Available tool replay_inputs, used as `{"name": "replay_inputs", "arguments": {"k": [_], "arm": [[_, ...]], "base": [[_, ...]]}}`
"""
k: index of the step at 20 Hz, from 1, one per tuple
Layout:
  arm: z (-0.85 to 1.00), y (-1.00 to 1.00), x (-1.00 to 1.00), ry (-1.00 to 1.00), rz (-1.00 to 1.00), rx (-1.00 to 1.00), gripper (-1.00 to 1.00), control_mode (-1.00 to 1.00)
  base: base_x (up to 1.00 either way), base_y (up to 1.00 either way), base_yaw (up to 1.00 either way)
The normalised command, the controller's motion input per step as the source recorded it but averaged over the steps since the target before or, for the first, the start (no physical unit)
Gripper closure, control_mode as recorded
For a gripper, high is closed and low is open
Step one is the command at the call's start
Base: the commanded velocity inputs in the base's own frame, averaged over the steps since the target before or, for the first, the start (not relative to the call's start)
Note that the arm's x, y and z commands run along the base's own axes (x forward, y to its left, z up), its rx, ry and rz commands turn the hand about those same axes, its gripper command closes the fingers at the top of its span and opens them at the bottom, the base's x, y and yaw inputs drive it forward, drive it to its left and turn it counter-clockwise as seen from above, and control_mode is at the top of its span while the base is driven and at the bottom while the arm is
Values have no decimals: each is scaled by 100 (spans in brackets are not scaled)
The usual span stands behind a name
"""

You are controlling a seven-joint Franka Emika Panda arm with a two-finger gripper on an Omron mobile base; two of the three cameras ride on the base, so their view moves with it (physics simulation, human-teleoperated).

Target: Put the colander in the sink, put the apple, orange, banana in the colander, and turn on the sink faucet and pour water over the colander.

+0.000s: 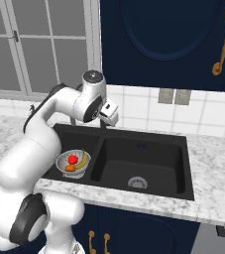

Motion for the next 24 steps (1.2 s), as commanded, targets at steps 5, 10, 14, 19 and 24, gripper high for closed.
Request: {"name": "replay_inputs", "arguments": {"k": [5,10,14,19,24], "arm": [[-57,-60,-53,-5,0,0,-100,-100],[-37,-71,9,-3,4,3,-100,-100],[-28,-27,22,-2,20,23,-100,-100],[-6,0,20,-8,28,32,-100,-100],[0,0,39,-13,23,21,-100,-100]], "base": [[0,0,0],[0,0,0],[0,0,0],[0,0,0],[0,0,0]]}}
